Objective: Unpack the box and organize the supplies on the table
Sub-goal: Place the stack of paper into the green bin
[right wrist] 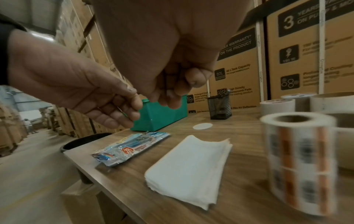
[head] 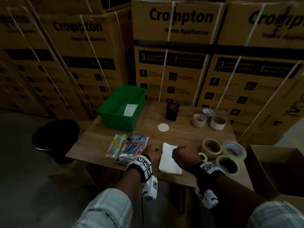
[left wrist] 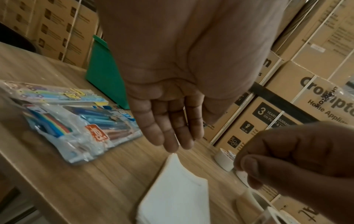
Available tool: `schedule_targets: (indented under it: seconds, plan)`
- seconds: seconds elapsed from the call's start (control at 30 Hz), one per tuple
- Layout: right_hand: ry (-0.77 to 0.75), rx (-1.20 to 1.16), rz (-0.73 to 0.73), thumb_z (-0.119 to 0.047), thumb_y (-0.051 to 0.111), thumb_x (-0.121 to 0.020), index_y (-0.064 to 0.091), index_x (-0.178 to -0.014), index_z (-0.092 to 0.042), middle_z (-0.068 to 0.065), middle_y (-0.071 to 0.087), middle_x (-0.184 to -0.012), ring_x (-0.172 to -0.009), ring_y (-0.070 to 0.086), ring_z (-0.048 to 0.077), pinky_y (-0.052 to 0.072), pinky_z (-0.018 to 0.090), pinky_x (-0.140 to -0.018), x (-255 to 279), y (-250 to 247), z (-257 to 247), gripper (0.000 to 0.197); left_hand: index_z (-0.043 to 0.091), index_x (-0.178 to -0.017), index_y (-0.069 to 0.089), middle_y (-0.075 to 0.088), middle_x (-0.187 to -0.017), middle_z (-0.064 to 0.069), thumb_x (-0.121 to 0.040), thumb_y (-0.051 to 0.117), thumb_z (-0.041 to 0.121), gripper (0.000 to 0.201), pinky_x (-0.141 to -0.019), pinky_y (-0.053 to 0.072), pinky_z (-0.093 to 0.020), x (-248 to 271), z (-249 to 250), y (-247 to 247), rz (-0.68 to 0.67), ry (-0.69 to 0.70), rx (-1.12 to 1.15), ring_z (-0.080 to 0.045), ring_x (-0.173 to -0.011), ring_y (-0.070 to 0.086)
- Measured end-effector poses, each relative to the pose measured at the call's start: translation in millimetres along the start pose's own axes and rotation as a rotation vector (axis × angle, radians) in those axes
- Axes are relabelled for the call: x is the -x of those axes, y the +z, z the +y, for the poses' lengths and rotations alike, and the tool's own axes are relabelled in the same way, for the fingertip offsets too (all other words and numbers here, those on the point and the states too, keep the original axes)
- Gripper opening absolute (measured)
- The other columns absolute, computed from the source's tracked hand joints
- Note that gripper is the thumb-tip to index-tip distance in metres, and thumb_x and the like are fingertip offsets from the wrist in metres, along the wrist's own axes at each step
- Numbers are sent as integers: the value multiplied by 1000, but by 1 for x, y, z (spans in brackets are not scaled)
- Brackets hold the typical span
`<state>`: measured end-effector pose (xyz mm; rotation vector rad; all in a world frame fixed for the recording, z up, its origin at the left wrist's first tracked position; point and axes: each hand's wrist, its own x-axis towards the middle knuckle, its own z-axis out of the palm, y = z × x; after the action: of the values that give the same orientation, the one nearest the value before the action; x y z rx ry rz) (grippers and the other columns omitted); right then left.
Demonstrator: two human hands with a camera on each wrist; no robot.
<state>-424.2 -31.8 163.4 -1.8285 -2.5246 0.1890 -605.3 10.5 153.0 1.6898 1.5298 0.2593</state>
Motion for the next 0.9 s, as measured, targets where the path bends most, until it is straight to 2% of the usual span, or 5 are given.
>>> schedule_targets:
  seconds: [0.2,0.5,0.6,0.7,0.9]
  plan:
    - [139,-17,-17,-30,47,-91,64,-101,-14,11,65,-105,-101,60,31,48,34,-77,-14,7,-22,26,9,-76,58,66,-103,-23,-95,46,21,26,-83,48,-37,-11,-25,-6,-45,61,-41,-35,-99,62]
    - [412,-64,-131,-30,53,-89,40,-133,-15,16,46,-129,-113,50,36,47,43,-93,-28,21,3,48,9,-99,64,67,-107,-16,-96,45,18,22,-81,48,-33,-41,-27,18,40,96,-25,-32,-98,62]
    - [488,-137,-143,-20,54,-88,39,-133,-14,16,45,-130,-112,52,37,46,41,-93,-33,28,8,48,14,-111,67,63,-120,-10,-95,45,12,27,-94,48,-31,-54,-24,33,63,179,-25,-26,-109,60]
    - [555,-305,-188,-19,52,-88,36,-136,-12,19,43,-132,-115,50,38,44,40,-97,-35,46,7,51,17,-119,66,55,-130,-12,-97,42,16,32,-103,45,-38,-72,-25,48,-27,166,-169,-29,-118,55]
    - [652,-403,-242,-20,51,-90,24,-143,-10,20,38,-137,-123,44,39,38,43,-103,-35,64,16,60,14,-113,68,55,-128,-17,-94,42,25,34,-98,48,-43,-93,-41,67,-154,104,-503,-36,-119,51]
